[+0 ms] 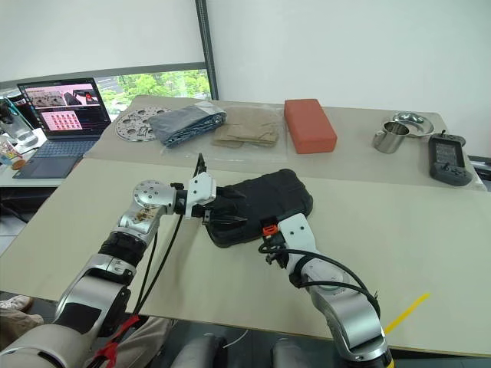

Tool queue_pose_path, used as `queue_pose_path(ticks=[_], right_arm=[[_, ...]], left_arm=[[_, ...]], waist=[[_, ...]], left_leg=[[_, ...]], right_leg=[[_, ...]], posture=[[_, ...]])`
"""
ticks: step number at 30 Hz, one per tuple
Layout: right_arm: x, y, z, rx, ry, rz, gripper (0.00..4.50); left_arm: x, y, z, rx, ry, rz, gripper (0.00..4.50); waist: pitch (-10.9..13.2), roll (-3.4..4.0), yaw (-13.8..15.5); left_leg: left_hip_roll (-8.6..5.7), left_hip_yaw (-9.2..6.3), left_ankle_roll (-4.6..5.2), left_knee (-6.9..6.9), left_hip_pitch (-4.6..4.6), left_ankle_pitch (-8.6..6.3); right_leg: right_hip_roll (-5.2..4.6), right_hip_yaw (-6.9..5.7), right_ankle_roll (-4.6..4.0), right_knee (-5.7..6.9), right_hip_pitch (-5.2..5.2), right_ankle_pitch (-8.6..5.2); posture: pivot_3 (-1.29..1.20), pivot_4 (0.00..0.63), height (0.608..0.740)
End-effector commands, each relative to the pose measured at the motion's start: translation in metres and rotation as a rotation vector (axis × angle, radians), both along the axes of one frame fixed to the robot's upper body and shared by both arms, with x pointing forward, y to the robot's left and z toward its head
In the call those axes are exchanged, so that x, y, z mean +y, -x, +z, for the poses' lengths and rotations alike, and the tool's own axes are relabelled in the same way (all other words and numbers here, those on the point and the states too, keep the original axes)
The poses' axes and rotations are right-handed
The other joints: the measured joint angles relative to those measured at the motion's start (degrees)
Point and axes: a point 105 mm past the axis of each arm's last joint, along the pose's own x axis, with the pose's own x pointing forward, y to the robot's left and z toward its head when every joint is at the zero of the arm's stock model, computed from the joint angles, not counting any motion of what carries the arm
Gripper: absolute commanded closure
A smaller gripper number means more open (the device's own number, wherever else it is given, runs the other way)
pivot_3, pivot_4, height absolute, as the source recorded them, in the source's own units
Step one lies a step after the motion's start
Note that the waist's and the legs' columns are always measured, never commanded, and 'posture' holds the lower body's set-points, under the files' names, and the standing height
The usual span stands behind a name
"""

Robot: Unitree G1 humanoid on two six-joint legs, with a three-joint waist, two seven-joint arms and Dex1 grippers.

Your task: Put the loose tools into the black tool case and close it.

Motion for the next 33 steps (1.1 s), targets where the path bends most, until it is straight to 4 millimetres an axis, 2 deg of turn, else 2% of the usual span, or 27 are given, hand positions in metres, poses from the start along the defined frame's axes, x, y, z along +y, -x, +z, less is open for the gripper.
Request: queue_pose_path(ticks=[1,13,14,17,25,30,33], right_arm=[[0.007,-0.002,0.027,-0.138,-0.056,0.019,3.32],[0.017,-0.010,0.026,-0.110,-0.049,0.055,3.32],[0.017,-0.009,0.025,-0.104,-0.046,0.053,2.31],[0.013,-0.007,0.021,-0.091,-0.036,0.039,1.40],[-0.004,0.005,0.016,-0.049,-0.022,0.023,1.40],[-0.008,0.009,0.013,-0.027,-0.019,0.020,1.40],[-0.005,0.009,0.015,-0.026,-0.024,0.031,2.10]], left_arm=[[-0.003,0.019,-0.060,0.144,-0.197,-0.038,1.34],[-0.004,0.020,-0.060,0.165,-0.183,-0.040,1.34],[-0.004,0.019,-0.060,0.168,-0.178,-0.036,1.34],[-0.004,0.019,-0.061,0.176,-0.169,-0.027,1.34],[-0.004,0.020,-0.062,0.187,-0.157,-0.020,1.34],[-0.005,0.021,-0.062,0.189,-0.153,-0.019,1.34],[-0.005,0.021,-0.062,0.190,-0.150,-0.019,1.34]], waist=[[-0.06,0.02,-0.04],[-0.16,-0.02,-0.68],[-0.19,-0.04,-0.73],[-0.35,-0.04,-0.90],[-0.50,-0.06,-0.58],[-0.56,-0.09,-0.59],[-0.57,-0.09,-0.56]], left_leg=[[0.00,0.00,0.00,0.00,0.00,0.00],[0.03,-0.01,0.00,0.00,0.02,0.00],[0.03,-0.01,0.00,0.00,0.03,0.00],[0.05,-0.02,0.00,0.00,0.04,0.00],[0.08,-0.03,0.00,-0.01,0.01,0.00],[0.08,-0.02,0.00,-0.04,0.02,0.00],[0.07,-0.02,0.00,-0.04,0.01,0.00]], right_leg=[[0.00,-0.01,0.00,0.00,0.00,0.00],[0.08,0.01,0.00,0.06,-0.04,0.00],[0.10,0.02,-0.01,0.07,-0.04,0.00],[0.17,0.02,-0.01,0.08,-0.04,0.00],[0.19,0.03,-0.01,0.03,-0.04,0.00],[0.19,0.03,-0.01,0.02,-0.05,0.00],[0.19,0.03,-0.01,0.02,-0.05,0.00]], posture=[[0.00,0.150,0.740],[0.00,0.150,0.740],[0.00,0.150,0.740],[0.00,0.150,0.740],[0.00,0.150,0.740],[0.00,0.150,0.740],[0.00,0.150,0.740]])
